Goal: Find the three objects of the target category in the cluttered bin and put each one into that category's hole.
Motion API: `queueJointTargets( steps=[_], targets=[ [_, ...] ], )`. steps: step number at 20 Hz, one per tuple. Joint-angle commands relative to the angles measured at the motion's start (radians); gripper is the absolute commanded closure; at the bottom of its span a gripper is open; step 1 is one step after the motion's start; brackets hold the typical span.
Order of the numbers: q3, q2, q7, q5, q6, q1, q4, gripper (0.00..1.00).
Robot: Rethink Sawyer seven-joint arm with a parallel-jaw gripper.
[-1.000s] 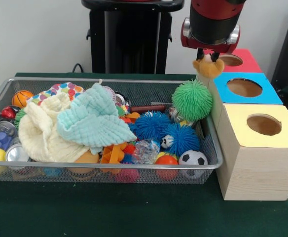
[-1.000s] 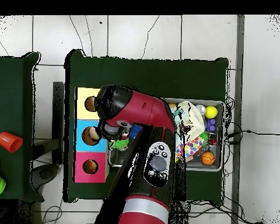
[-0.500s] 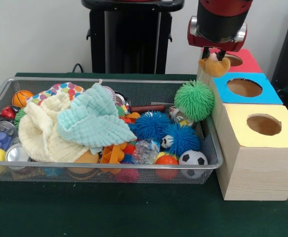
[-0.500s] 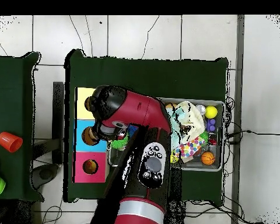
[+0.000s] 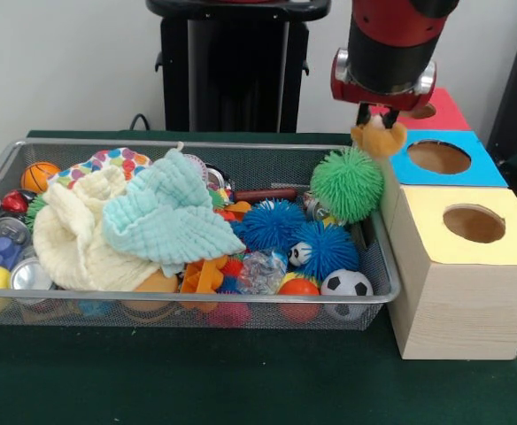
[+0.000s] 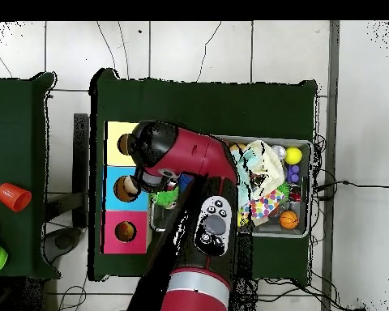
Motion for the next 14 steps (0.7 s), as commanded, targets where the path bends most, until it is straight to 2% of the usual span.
queueJointTargets(
  steps=[1,10,14],
  targets=[
    [0.111,0.088,0.05,-0.041,-0.218,-0.049,0.089,1.0],
    [0.179,0.128,-0.033,-0.089,-0.403,-0.106,0.108,1.0],
    [0.191,0.149,-0.049,-0.13,-0.453,-0.126,0.088,1.0]
  ],
)
